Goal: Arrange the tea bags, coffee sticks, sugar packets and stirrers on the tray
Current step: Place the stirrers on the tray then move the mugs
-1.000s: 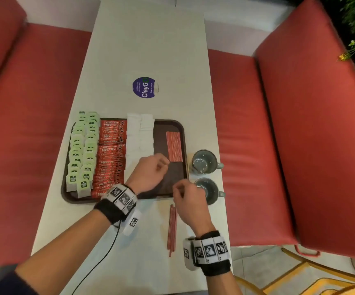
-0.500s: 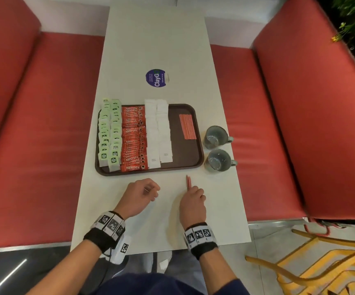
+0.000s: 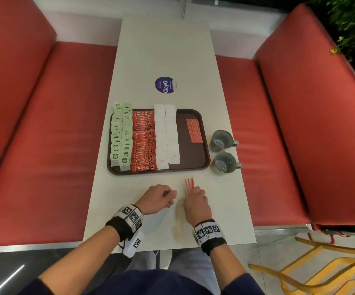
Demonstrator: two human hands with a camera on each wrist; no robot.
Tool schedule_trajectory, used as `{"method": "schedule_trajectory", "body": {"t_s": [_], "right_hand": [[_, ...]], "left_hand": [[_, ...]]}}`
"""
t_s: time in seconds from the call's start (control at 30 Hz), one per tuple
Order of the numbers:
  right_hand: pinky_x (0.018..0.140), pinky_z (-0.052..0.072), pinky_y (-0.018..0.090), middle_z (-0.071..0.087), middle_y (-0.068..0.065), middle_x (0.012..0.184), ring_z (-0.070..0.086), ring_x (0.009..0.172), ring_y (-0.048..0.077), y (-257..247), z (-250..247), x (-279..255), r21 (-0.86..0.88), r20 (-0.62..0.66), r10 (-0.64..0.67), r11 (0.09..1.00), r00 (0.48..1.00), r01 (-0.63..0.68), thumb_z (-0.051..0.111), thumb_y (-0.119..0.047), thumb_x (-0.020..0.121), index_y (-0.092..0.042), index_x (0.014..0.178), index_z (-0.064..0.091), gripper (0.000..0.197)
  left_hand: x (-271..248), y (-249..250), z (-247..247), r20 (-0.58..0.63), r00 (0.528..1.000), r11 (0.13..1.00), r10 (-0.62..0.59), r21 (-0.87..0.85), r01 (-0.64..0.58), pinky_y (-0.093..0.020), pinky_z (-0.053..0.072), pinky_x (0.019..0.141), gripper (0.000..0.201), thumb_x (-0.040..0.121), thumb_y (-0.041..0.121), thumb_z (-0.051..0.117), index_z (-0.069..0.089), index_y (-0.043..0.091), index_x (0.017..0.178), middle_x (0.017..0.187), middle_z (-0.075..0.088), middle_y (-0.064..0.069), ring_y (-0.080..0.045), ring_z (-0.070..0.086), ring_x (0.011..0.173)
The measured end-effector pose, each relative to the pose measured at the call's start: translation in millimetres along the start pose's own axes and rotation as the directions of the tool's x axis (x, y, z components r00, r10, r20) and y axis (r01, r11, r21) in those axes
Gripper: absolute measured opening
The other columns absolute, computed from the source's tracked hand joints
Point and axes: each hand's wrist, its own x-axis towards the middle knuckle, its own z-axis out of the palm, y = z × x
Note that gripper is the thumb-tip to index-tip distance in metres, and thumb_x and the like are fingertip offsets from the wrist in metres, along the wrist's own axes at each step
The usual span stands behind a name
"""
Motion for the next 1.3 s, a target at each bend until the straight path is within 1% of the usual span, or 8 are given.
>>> {"method": "schedule_trajectory", "body": {"t_s": [0.13,0.23,0.33,0.5,0.67,0.87,1.07,1.3], "right_hand": [[0.081,0.054,0.038,0.053,0.011,0.123,0.058,0.106,0.030,-18,-12,-22,0.070,-0.121,-0.230,0.968,0.966,0.240,0.052,-0.009,0.102,-0.004,0.147,0.046,0.045],[0.077,0.051,0.041,0.056,0.007,0.111,0.056,0.096,0.030,-28,-25,-25,0.079,-0.288,-0.209,0.967,0.935,0.240,0.048,-0.011,0.096,-0.008,0.132,0.054,0.037],[0.077,0.046,0.040,0.052,0.005,0.107,0.049,0.091,0.027,-32,-31,-24,0.136,-0.354,-0.181,0.961,0.917,0.242,0.049,-0.011,0.098,-0.013,0.125,0.053,0.028],[0.077,0.045,0.041,0.050,0.004,0.109,0.044,0.090,0.025,-32,-34,-21,0.282,-0.343,-0.185,0.915,0.921,0.289,0.043,-0.024,0.112,-0.014,0.131,0.053,0.024],[0.078,0.045,0.027,0.048,-0.007,0.108,0.054,0.089,0.012,-26,-31,-12,0.629,-0.327,-0.134,0.708,0.936,0.321,0.049,-0.016,0.112,-0.014,0.146,0.058,0.035],[0.085,0.050,0.016,0.061,-0.002,0.116,0.060,0.095,0.007,-18,-21,-9,0.640,-0.493,-0.048,0.657,0.869,0.399,0.066,0.003,0.100,-0.011,0.122,0.072,0.026],[0.094,0.048,0.013,0.067,0.000,0.121,0.062,0.103,0.004,-15,3,-11,0.652,-0.393,-0.100,0.671,0.914,0.353,0.060,0.007,0.097,-0.014,0.123,0.073,0.035],[0.086,0.041,0.004,0.063,-0.007,0.113,0.059,0.094,0.003,-15,-5,-1,0.684,-0.246,-0.101,0.687,0.964,0.246,0.051,0.000,0.105,-0.008,0.121,0.071,0.027]], "left_hand": [[0,16,11,0.147,0.988,0.915,0.037,-0.402,0.026,-0.035,0.062,0.099,0.035,0.110,0.045,0.055,0.063,0.023,0.136,0.127,0.075,-0.001,-0.013,0.072,0.120],[3,21,14,0.052,0.993,0.842,0.106,-0.536,-0.061,-0.033,0.060,0.095,0.027,0.115,0.031,0.049,0.062,0.021,0.136,0.128,0.074,-0.005,-0.014,0.070,0.120],[10,17,14,-0.062,0.986,0.864,0.152,-0.476,-0.163,-0.032,0.058,0.093,0.022,0.117,0.028,0.047,0.064,0.024,0.131,0.119,0.074,-0.003,-0.012,0.069,0.110],[18,11,13,-0.228,0.955,0.935,0.190,-0.254,-0.247,-0.048,0.059,0.098,0.021,0.117,0.031,0.045,0.065,0.029,0.124,0.106,0.075,0.004,-0.013,0.070,0.094],[14,15,19,-0.279,0.917,0.945,0.287,-0.074,-0.318,-0.051,0.058,0.086,0.020,0.117,0.029,0.042,0.058,0.027,0.128,0.102,0.076,0.001,-0.015,0.073,0.090],[10,14,21,-0.187,0.909,0.918,0.372,-0.073,-0.390,-0.018,0.049,0.109,0.047,0.114,0.010,0.046,0.042,0.038,0.152,0.148,0.064,0.014,0.000,0.064,0.130],[20,-23,29,-0.061,0.938,0.939,0.342,-0.017,-0.344,-0.039,0.040,0.126,0.060,0.113,0.007,0.044,0.037,0.035,0.165,0.162,0.051,0.002,-0.006,0.049,0.149],[28,-23,27,-0.081,0.920,0.923,0.383,-0.006,-0.385,-0.035,0.038,0.127,0.059,0.115,0.012,0.043,0.038,0.042,0.165,0.164,0.049,0.006,-0.006,0.046,0.151]]}}
